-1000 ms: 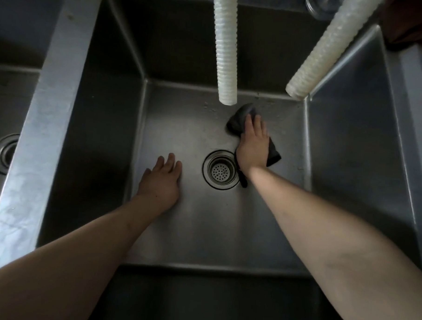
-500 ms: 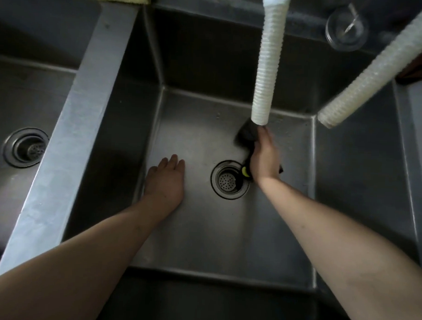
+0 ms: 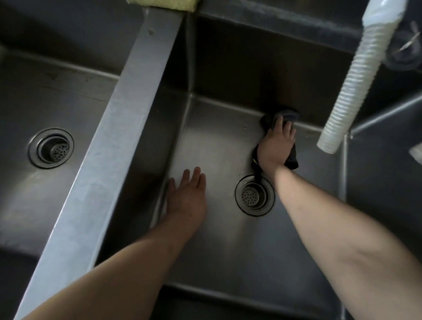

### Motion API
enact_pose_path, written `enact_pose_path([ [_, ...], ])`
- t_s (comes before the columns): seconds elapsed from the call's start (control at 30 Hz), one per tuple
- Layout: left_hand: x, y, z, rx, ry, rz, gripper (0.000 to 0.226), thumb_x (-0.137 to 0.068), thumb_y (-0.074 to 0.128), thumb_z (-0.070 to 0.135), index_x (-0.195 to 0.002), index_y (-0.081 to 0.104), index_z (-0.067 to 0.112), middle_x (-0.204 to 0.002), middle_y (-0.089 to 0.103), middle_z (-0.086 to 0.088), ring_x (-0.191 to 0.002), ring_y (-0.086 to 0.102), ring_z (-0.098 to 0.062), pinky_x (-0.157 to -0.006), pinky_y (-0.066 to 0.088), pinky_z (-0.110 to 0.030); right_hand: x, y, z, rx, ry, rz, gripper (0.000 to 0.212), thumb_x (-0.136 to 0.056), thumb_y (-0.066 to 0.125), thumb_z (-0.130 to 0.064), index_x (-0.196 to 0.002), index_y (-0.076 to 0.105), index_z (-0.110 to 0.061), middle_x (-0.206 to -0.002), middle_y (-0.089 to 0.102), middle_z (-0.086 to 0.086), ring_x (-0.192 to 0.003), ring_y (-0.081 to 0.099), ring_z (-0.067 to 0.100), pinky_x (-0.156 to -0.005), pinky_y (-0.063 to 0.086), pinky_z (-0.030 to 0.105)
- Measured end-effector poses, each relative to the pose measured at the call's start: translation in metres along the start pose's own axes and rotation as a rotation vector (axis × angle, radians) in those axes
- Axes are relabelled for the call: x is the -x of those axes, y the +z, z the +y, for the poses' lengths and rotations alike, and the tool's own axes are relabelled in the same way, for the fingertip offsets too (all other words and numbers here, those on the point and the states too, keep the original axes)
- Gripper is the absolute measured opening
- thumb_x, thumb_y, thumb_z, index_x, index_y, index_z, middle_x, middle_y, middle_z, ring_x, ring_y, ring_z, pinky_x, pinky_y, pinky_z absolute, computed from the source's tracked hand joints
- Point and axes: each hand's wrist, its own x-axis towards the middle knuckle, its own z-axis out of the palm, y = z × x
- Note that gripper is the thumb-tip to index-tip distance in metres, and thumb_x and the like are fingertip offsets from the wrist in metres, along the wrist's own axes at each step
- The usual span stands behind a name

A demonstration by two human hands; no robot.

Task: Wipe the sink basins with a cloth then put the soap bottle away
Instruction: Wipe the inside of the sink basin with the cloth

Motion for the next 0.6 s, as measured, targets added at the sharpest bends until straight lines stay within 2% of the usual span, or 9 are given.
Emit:
enact_pose_path([
  [0.03,0.001,0.0,0.0,0.005,0.002,0.001,0.071,-0.097,0.031,0.011,-0.161,0.0,0.017,-0.169,-0.014,0.0,-0.156,-0.008,-0.026,-0.122,0.01,-0.059,0.003,-0.002,-0.01,0.034,-0.039,-0.026,0.056,-0.11,0.034,-0.014,-0.164,0.02,-0.012,-0.168,0.024,0.011,-0.154,0.023,0.028,-0.113,0.007,0.025],
  [0.13,0.002,0.0,0.001,-0.005,0.006,0.006,0.071,-0.098,0.03,0.011,-0.161,-0.002,0.016,-0.169,-0.015,-0.001,-0.156,-0.009,-0.028,-0.122,0.01,-0.06,0.002,0.007,-0.019,0.07,-0.17,0.077,0.054,-0.105,0.038,-0.013,-0.159,0.035,-0.007,-0.162,0.033,0.021,-0.15,0.03,0.042,-0.123,0.018,0.045],
  [0.2,0.002,0.0,0.001,-0.013,0.005,0.006,0.07,-0.099,0.029,0.012,-0.162,-0.002,0.015,-0.169,-0.015,-0.002,-0.156,-0.009,-0.028,-0.122,0.01,-0.06,0.001,0.017,-0.021,0.121,-0.262,0.008,0.053,-0.101,0.041,-0.015,-0.153,0.045,-0.008,-0.157,0.04,0.026,-0.145,0.035,0.048,-0.123,0.025,0.052],
  [0.3,0.002,0.0,0.001,-0.007,0.003,0.001,0.07,-0.099,0.029,0.013,-0.161,-0.002,0.015,-0.169,-0.015,-0.002,-0.156,-0.008,-0.028,-0.122,0.01,-0.061,0.017,0.029,-0.044,0.155,-0.52,-0.156,0.051,-0.1,0.047,-0.011,-0.151,0.05,-0.012,-0.156,0.043,0.024,-0.146,0.036,0.047,-0.122,0.028,0.052],
  [0.4,0.002,0.001,0.0,0.008,-0.009,-0.006,0.069,-0.099,0.028,0.013,-0.162,-0.002,0.018,-0.169,-0.015,0.001,-0.156,-0.009,-0.025,-0.122,0.008,-0.06,0.029,0.033,-0.049,0.209,-0.705,-0.261,0.053,-0.104,0.044,-0.011,-0.157,0.042,-0.019,-0.163,0.036,0.019,-0.152,0.028,0.043,-0.125,0.023,0.051],
  [0.5,0.003,0.0,-0.002,0.024,-0.014,-0.002,0.069,-0.099,0.028,0.013,-0.161,-0.002,0.02,-0.169,-0.016,0.003,-0.156,-0.01,-0.022,-0.122,0.008,-0.06,0.017,0.025,-0.038,0.224,-0.716,-0.244,0.056,-0.106,0.041,-0.01,-0.159,0.036,-0.025,-0.167,0.03,0.012,-0.156,0.022,0.036,-0.126,0.019,0.046],
  [0.6,0.004,-0.002,-0.003,0.031,-0.009,-0.024,0.071,-0.099,0.029,0.013,-0.162,-0.003,0.021,-0.168,-0.018,0.004,-0.156,-0.011,-0.021,-0.122,0.007,-0.06,-0.001,0.007,-0.008,0.222,-0.62,-0.169,0.058,-0.102,0.042,-0.005,-0.158,0.04,-0.024,-0.166,0.032,0.011,-0.154,0.026,0.035,-0.127,0.021,0.041],
])
